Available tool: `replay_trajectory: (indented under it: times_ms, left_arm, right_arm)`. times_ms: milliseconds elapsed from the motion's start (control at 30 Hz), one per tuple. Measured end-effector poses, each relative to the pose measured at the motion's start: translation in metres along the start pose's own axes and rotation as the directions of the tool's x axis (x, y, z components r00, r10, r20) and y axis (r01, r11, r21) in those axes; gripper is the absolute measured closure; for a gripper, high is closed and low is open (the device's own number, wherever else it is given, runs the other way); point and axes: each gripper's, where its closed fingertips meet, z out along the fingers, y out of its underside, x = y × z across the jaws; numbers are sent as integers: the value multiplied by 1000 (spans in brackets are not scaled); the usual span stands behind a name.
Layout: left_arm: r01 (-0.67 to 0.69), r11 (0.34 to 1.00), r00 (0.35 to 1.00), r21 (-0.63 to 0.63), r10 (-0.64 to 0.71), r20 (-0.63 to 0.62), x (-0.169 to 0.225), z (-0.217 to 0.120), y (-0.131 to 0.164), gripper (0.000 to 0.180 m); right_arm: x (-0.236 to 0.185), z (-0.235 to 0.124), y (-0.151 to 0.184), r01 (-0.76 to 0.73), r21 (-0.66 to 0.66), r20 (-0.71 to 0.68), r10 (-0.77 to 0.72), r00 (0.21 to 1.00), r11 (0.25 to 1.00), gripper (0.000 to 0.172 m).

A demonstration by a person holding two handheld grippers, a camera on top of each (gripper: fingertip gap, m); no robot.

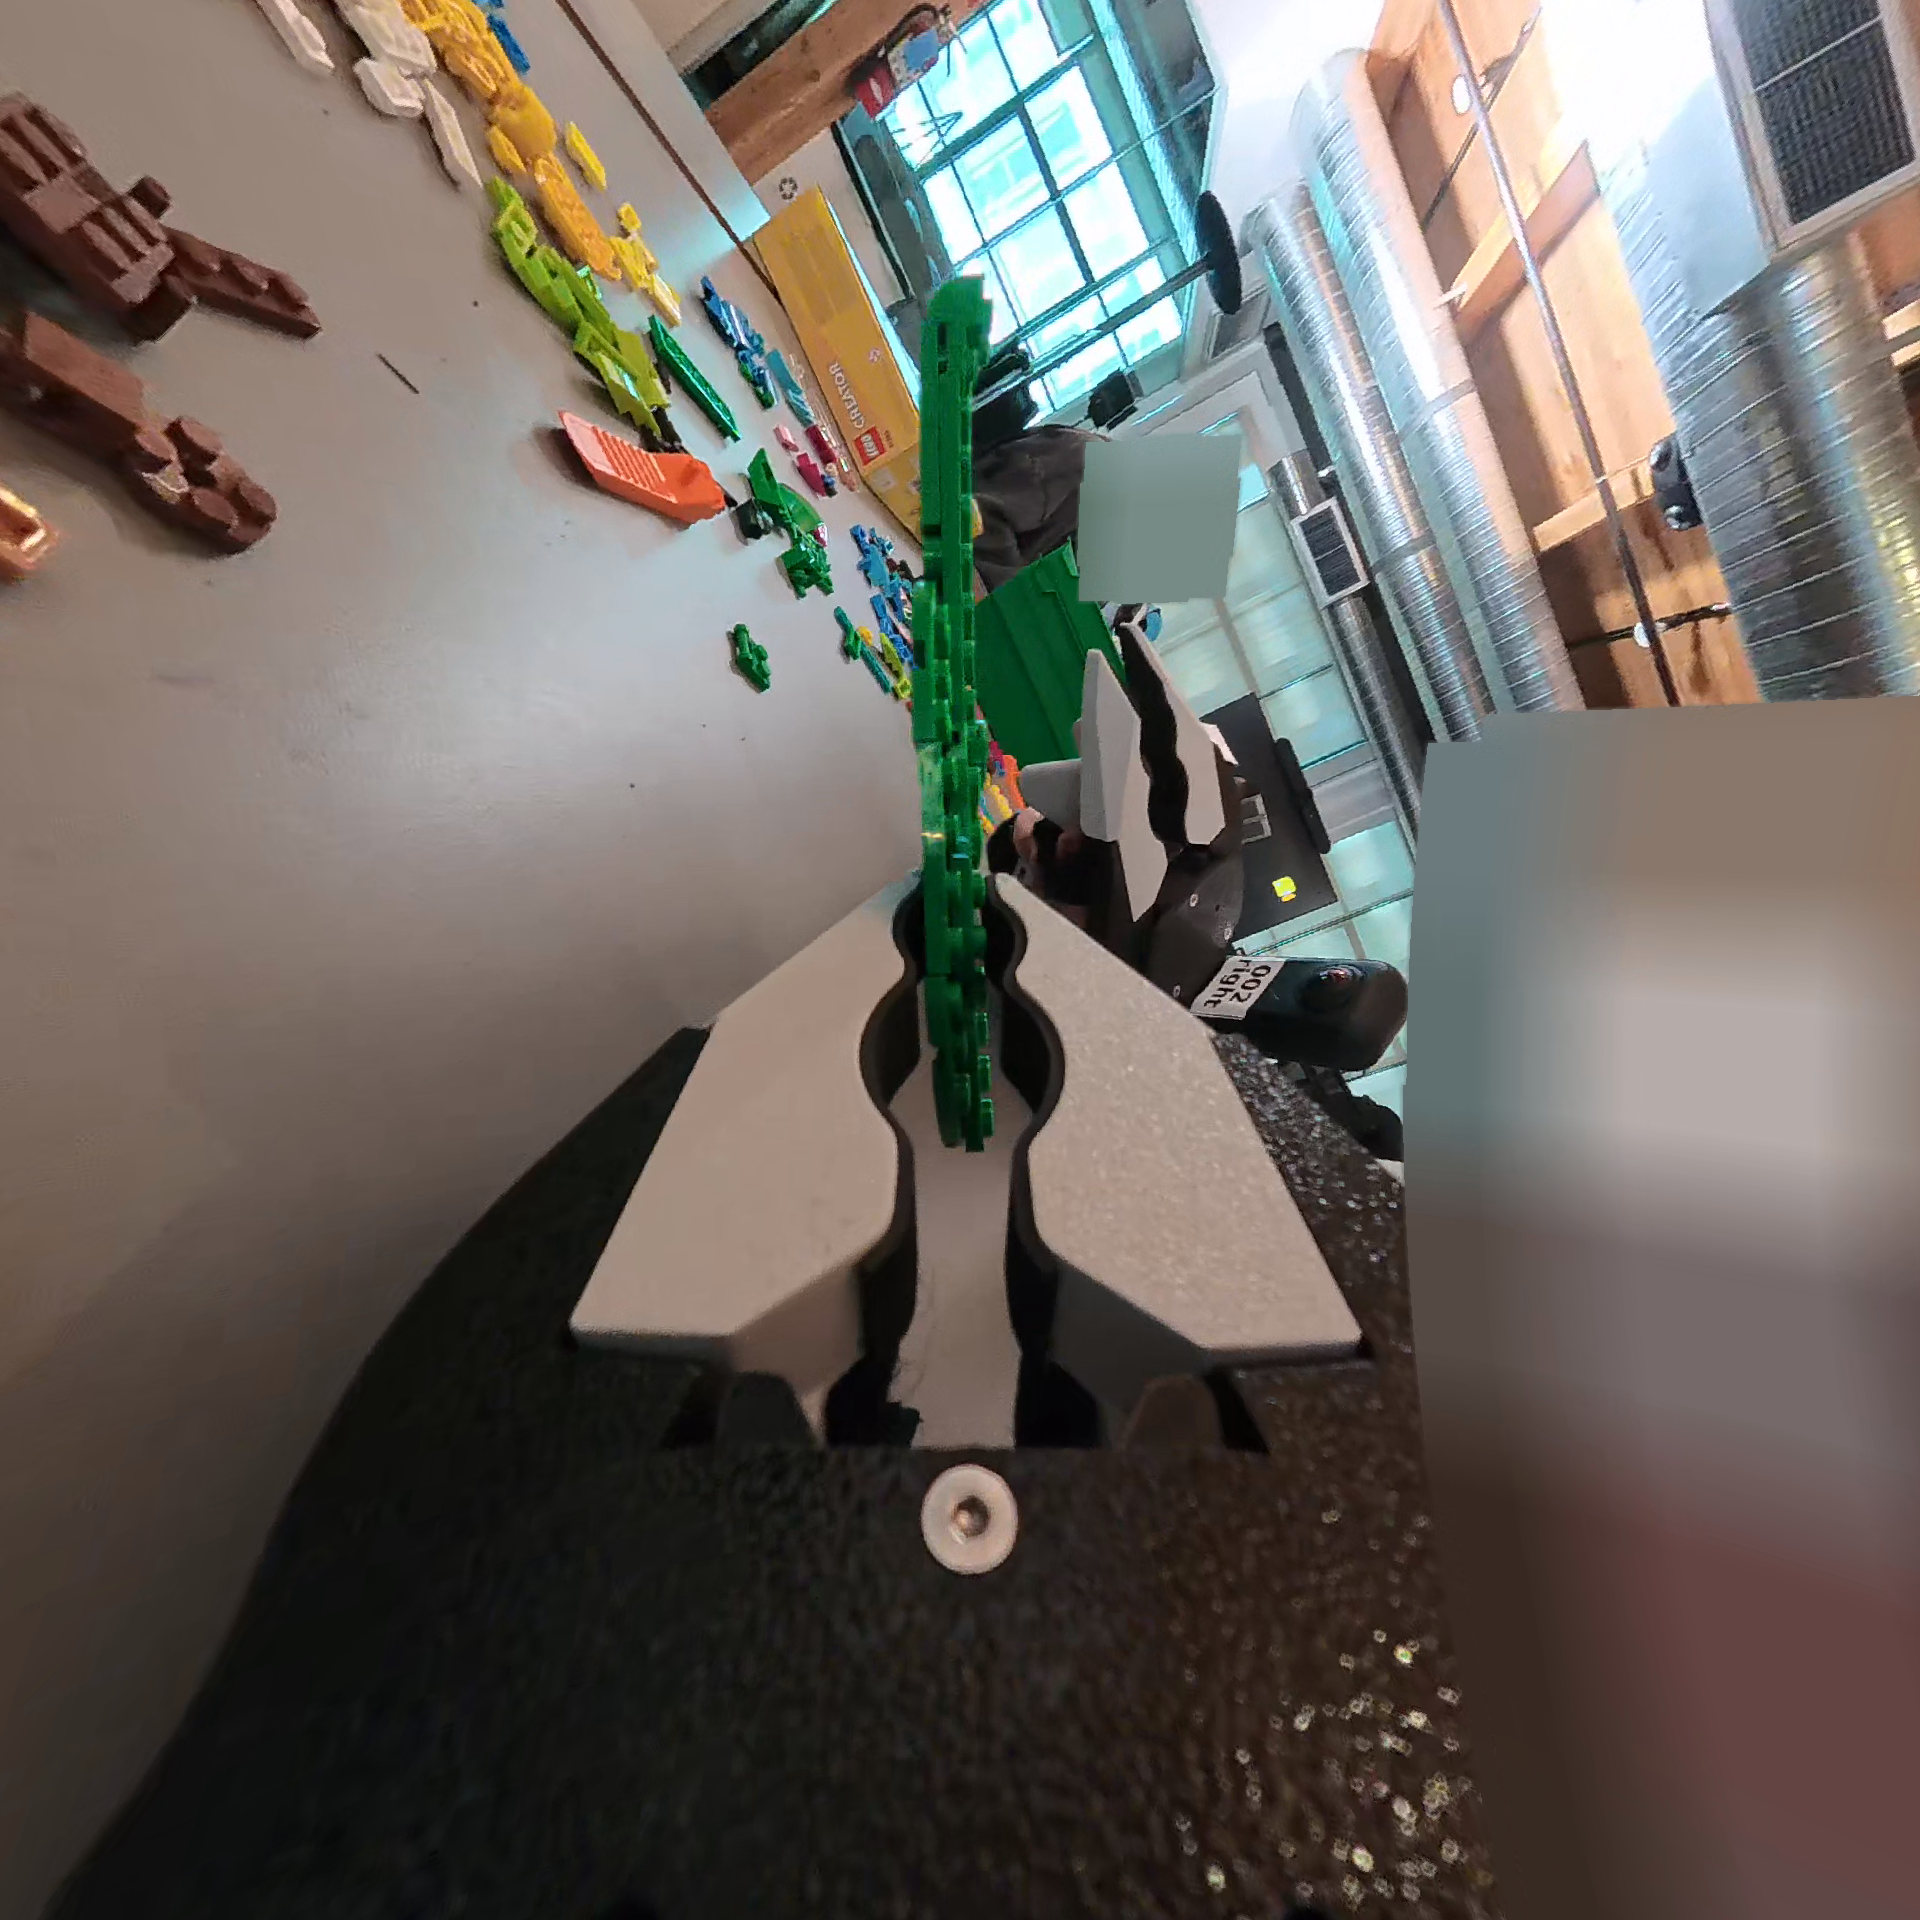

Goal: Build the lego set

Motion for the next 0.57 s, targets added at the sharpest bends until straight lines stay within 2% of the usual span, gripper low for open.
replay_trajectory:
  times_ms: [567]
  left_arm:
    - [5, 1000, 1000, -3, -5, 7, 0, -2, 3, 175]
  right_arm:
    - [-6, 6, 3, 71, -29, 1, -71, 997, 997, 161]
